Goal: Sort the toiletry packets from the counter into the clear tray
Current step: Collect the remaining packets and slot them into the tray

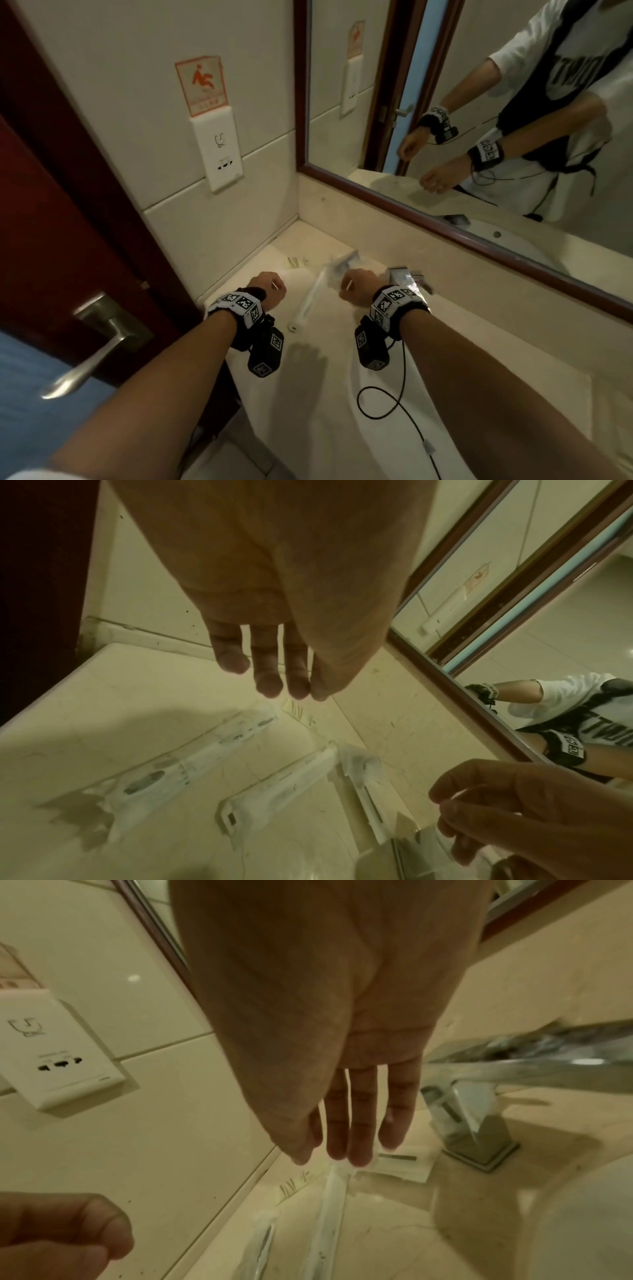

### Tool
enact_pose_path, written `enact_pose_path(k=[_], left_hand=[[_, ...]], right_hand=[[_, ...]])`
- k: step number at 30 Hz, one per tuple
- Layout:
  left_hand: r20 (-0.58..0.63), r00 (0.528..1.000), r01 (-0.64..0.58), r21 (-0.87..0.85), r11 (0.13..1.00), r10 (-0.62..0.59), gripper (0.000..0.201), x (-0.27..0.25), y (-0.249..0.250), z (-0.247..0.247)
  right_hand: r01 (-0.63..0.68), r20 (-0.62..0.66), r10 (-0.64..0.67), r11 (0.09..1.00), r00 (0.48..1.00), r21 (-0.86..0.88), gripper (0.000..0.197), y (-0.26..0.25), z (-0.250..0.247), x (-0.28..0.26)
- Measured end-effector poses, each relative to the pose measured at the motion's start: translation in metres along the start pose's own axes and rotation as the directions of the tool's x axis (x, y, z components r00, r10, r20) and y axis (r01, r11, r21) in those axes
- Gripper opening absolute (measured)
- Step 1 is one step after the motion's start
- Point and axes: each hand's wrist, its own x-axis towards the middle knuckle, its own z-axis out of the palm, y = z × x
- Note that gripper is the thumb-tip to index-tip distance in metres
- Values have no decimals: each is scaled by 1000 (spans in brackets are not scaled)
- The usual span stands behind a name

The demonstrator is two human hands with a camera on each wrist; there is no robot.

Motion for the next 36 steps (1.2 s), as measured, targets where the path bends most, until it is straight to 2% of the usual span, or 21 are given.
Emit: enact_pose_path(k=[6,14,18,22,28,33,36], left_hand=[[-16,998,60,10,998,-60,2,24,-20,-3],[-1,991,134,-11,991,-134,6,51,-40,3],[15,988,156,-27,987,-155,9,69,-47,10],[10,984,180,-48,982,-180,14,89,-51,20],[33,977,212,-22,977,-211,35,113,-68,36],[41,970,242,-22,970,-241,40,122,-77,45],[47,967,251,15,968,-252,40,123,-79,49]], right_hand=[[17,37,-16,999,999,-38,30,-8,16,45],[48,62,-44,997,997,-56,34,-18,27,94],[79,76,-71,992,995,-101,44,-24,36,122],[111,26,-108,978,994,-175,54,-28,43,149],[115,-1,-118,970,993,-215,42,-32,54,186],[104,13,-104,969,994,-222,41,-29,67,203],[120,-48,-135,965,990,-235,39,-26,77,208]])
